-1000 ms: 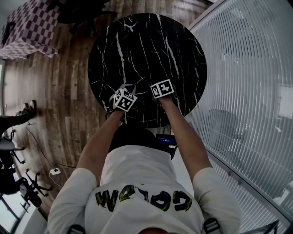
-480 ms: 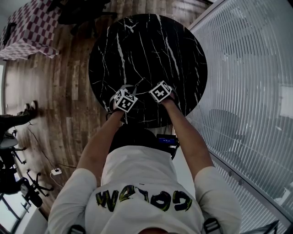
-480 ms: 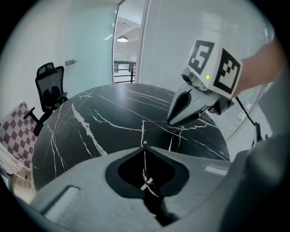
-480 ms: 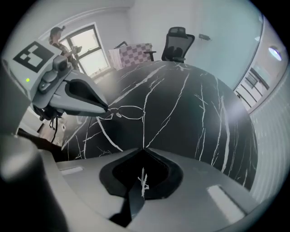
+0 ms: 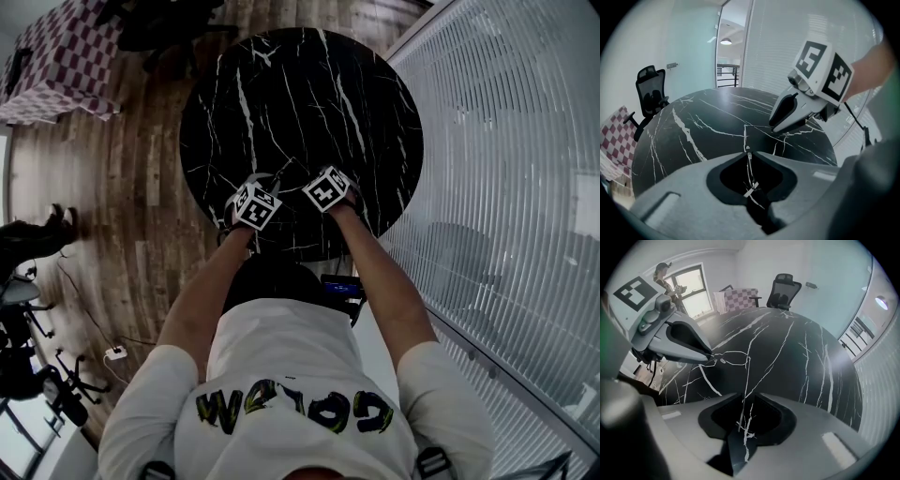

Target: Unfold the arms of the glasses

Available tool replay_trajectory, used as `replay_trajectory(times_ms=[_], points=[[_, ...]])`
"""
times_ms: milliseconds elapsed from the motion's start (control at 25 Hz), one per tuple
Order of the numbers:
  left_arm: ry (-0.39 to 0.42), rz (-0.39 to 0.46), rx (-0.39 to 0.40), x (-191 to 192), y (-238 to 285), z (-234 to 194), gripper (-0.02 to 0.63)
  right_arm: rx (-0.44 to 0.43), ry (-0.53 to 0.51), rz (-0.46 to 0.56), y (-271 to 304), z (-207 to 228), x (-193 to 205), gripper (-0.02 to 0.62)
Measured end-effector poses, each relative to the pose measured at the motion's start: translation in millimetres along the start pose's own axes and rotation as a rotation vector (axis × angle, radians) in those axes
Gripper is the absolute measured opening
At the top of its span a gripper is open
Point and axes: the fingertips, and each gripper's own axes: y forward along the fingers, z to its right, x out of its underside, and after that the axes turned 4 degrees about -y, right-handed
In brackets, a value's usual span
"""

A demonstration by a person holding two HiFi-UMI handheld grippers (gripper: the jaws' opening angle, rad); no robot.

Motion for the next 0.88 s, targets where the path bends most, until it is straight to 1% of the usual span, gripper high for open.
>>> replay_trajectory(times_ms=[40, 160, 280, 440, 560, 600, 680, 720, 800, 880], points=[[0.000, 0.001, 0.003, 0, 0, 0, 0.039, 0.001, 0.005, 0.009, -1, 0, 0, 0.095], [-0.009, 0.010, 0.012, 0, -1, 1, 0.098, -0.012, 0.023, 0.046, -3, 0, -1, 0.137], [-0.007, 0.033, 0.011, -6, -4, 0, 0.137, -0.030, 0.044, 0.093, -6, -3, -2, 0.179], [-0.009, 0.080, -0.006, -20, -17, -6, 0.167, -0.013, 0.082, 0.207, -23, 2, -11, 0.186], [-0.046, 0.150, -0.043, -38, -47, -12, 0.167, 0.011, 0.119, 0.302, -54, 6, -20, 0.176], [-0.059, 0.186, -0.056, -48, -60, -12, 0.167, 0.021, 0.125, 0.333, -67, 6, -23, 0.152], [-0.075, 0.265, -0.074, -69, -88, -9, 0.167, 0.051, 0.130, 0.396, -94, 8, -27, 0.133], [-0.080, 0.302, -0.080, -80, -101, -7, 0.166, 0.066, 0.136, 0.431, -108, 9, -30, 0.111], [-0.086, 0.363, -0.076, -98, -128, 3, 0.161, 0.087, 0.160, 0.503, -138, 8, -35, 0.093], [-0.088, 0.405, -0.057, -111, -153, 16, 0.130, 0.098, 0.181, 0.569, -168, 1, -40, 0.068]])
